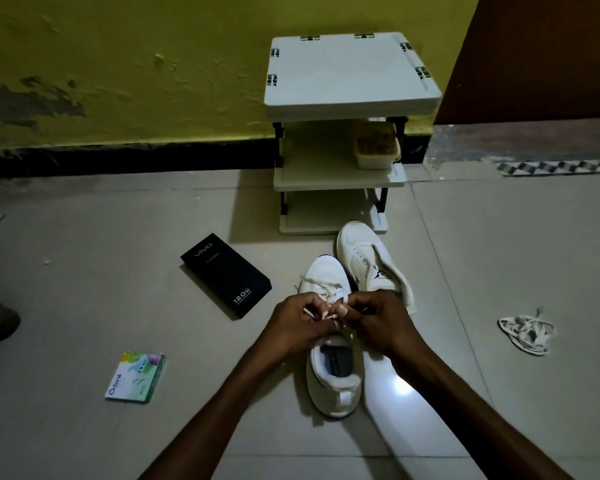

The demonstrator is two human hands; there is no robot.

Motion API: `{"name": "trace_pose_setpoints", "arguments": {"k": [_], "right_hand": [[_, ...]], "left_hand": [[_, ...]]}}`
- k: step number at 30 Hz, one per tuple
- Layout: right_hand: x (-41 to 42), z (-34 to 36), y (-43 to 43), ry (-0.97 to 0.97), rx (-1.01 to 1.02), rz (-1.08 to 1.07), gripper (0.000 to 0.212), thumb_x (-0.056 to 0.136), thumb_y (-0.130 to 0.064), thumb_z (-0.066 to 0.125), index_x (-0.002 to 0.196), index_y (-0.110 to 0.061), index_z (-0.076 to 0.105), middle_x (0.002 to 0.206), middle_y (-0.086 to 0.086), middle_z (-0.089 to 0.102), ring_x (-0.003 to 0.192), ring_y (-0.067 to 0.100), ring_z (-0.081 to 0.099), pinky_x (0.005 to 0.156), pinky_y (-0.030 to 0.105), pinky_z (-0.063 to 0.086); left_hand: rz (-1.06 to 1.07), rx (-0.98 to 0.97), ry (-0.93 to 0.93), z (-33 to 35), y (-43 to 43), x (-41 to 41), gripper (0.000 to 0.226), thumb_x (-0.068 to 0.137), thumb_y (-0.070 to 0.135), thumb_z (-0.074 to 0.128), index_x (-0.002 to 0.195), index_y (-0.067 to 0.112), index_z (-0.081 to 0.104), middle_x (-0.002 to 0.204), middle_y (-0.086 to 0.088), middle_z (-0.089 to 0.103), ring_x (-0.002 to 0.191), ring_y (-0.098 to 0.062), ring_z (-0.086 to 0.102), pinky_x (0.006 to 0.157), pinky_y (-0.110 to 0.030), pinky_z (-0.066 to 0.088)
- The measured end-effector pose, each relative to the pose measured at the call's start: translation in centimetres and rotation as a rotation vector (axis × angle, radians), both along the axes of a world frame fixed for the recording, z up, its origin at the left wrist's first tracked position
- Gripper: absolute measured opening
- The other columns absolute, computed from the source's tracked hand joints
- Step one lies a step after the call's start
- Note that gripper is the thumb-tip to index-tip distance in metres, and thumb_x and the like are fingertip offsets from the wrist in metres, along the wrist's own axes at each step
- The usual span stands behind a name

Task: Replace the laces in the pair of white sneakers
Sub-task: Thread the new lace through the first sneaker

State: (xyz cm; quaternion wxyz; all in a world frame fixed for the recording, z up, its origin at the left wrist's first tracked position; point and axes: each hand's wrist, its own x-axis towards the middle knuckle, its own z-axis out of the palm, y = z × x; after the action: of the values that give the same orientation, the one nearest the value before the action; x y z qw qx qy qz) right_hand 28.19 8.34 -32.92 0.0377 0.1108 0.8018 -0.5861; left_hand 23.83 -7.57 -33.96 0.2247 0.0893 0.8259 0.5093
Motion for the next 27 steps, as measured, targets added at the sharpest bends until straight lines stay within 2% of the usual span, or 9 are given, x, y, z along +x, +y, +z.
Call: {"name": "trace_pose_setpoints", "arguments": {"k": [3,6,10,13,16,18,21,23,27], "right_hand": [[0.3,0.4,-0.2,-0.032,-0.08,-0.037,0.023,0.09,-0.013,0.067,0.067,-0.014,0.069,0.048,-0.01,0.057,0.041,-0.004,0.048,0.042,0.011,0.034],[0.5,0.6,-0.3,-0.052,-0.13,-0.047,0.021,0.09,-0.015,0.066,0.071,-0.005,0.068,0.045,-0.009,0.054,0.037,-0.003,0.045,0.038,0.01,0.031],[0.7,0.6,-0.5,-0.058,-0.163,-0.064,0.023,0.09,-0.016,0.067,0.076,0.002,0.068,0.055,-0.002,0.06,0.045,0.002,0.05,0.043,0.012,0.036],[0.7,0.6,-0.5,-0.064,-0.159,-0.062,0.021,0.091,-0.014,0.066,0.078,0.003,0.068,0.064,0.007,0.066,0.052,0.006,0.056,0.048,0.015,0.042],[0.7,0.6,-0.4,-0.07,-0.134,-0.069,0.017,0.092,-0.01,0.064,0.08,0.0,0.07,0.067,0.007,0.067,0.055,0.006,0.058,0.049,0.014,0.042],[0.6,0.5,-0.4,-0.074,-0.141,-0.075,0.014,0.091,-0.01,0.064,0.081,-0.002,0.071,0.069,0.008,0.069,0.057,0.007,0.06,0.051,0.015,0.044],[0.5,0.4,-0.5,-0.073,-0.141,-0.06,0.014,0.09,-0.011,0.066,0.079,-0.006,0.072,0.073,0.01,0.071,0.063,0.01,0.063,0.058,0.02,0.048],[0.6,0.4,-0.6,-0.069,-0.153,-0.061,0.015,0.09,-0.01,0.065,0.078,-0.007,0.072,0.073,0.01,0.071,0.064,0.011,0.064,0.06,0.022,0.049],[0.8,0.6,-0.6,-0.075,-0.134,-0.074,0.017,0.089,-0.015,0.067,0.08,-0.001,0.072,0.074,0.011,0.072,0.064,0.012,0.066,0.057,0.019,0.049]], "left_hand": [[-0.052,0.067,-0.046,1.1,-0.6,-0.4,0.024,0.075,0.026,0.084,0.067,0.018,0.063,0.054,0.005,0.06,0.048,-0.005,0.052,0.05,-0.016,0.04],[-0.046,0.14,-0.065,1.9,-0.8,-0.8,0.028,0.082,0.033,0.077,0.074,0.009,0.065,0.068,-0.006,0.066,0.063,-0.011,0.058,0.062,-0.024,0.046],[-0.028,0.096,-0.049,1.8,-0.4,-0.9,0.027,0.09,0.036,0.067,0.075,0.013,0.064,0.069,0.001,0.067,0.068,-0.012,0.06,0.074,-0.035,0.05],[-0.015,-0.04,-0.01,1.9,0.1,-0.7,0.031,0.086,0.046,0.063,0.071,0.019,0.058,0.063,0.008,0.057,0.063,-0.01,0.051,0.066,-0.03,0.042],[-0.125,-0.29,0.144,2.7,0.2,-0.4,0.025,0.09,0.041,0.062,0.073,0.022,0.063,0.064,0.009,0.053,0.062,-0.004,0.049,0.055,-0.022,0.033],[-0.23,-0.412,0.203,3.5,0.2,-0.3,0.02,0.091,0.038,0.06,0.082,0.023,0.068,0.073,0.005,0.058,0.073,-0.011,0.054,0.057,-0.025,0.032],[-0.349,-0.583,0.293,4.3,0.6,-0.3,0.024,0.096,0.035,0.05,0.093,0.018,0.067,0.096,-0.009,0.063,0.097,-0.023,0.053,0.069,-0.028,0.031],[-0.369,-0.555,0.305,5.0,0.9,-0.1,0.027,0.098,0.031,0.046,0.084,0.014,0.062,0.091,-0.009,0.06,0.094,-0.022,0.051,0.069,-0.029,0.031],[-0.211,-0.242,0.104,6.0,0.1,-0.2,0.031,0.092,0.029,0.058,0.065,0.015,0.061,0.066,-0.001,0.064,0.063,-0.01,0.055,0.064,-0.029,0.042]]}}
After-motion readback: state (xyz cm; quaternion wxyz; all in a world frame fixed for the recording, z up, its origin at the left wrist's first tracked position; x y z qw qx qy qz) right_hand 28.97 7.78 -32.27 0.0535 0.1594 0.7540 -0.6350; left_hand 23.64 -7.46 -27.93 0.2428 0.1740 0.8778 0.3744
